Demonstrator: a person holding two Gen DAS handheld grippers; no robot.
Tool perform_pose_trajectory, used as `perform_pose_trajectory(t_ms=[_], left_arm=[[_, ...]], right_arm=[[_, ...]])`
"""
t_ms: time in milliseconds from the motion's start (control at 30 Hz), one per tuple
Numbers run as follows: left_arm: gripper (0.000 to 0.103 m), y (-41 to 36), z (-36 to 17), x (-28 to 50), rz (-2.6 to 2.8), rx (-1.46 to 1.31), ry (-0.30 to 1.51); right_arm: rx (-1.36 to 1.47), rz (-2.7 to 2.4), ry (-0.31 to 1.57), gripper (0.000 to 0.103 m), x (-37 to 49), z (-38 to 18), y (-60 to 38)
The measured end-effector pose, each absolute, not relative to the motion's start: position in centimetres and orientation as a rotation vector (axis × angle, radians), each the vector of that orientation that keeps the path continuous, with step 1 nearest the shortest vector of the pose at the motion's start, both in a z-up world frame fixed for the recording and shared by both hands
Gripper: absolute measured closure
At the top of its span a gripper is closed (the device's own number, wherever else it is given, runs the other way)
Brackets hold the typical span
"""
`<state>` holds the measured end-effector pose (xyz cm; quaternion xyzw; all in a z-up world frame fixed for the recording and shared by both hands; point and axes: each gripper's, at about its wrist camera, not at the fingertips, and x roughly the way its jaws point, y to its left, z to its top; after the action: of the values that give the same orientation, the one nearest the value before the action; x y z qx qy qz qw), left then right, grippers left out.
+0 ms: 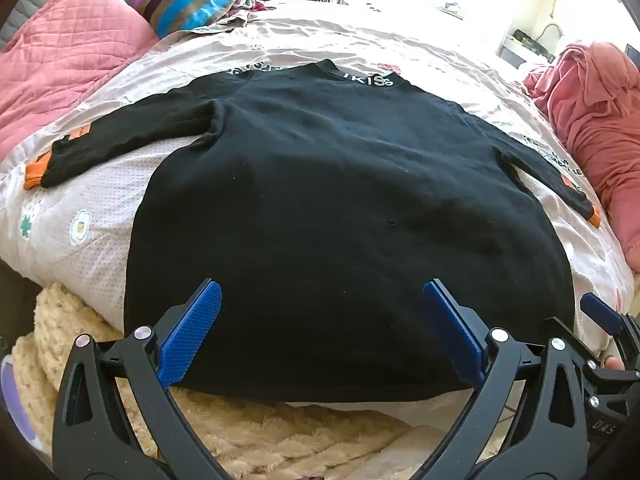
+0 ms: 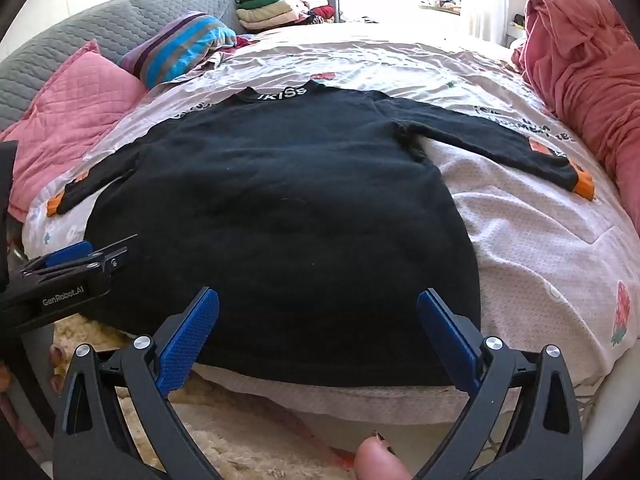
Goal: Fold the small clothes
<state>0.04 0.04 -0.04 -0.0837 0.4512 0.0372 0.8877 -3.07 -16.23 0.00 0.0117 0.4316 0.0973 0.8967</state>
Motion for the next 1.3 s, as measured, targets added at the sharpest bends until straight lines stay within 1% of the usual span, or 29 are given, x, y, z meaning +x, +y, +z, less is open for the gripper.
perform_pose_trajectory(t_ms=[1300], left_arm=[[0.008, 0.10, 0.89, -0.35, 0.086, -0.159, 0.907]], right_arm=[[0.036, 0.229, 0.903, 0.004, -3.51, -0.05, -16.18]])
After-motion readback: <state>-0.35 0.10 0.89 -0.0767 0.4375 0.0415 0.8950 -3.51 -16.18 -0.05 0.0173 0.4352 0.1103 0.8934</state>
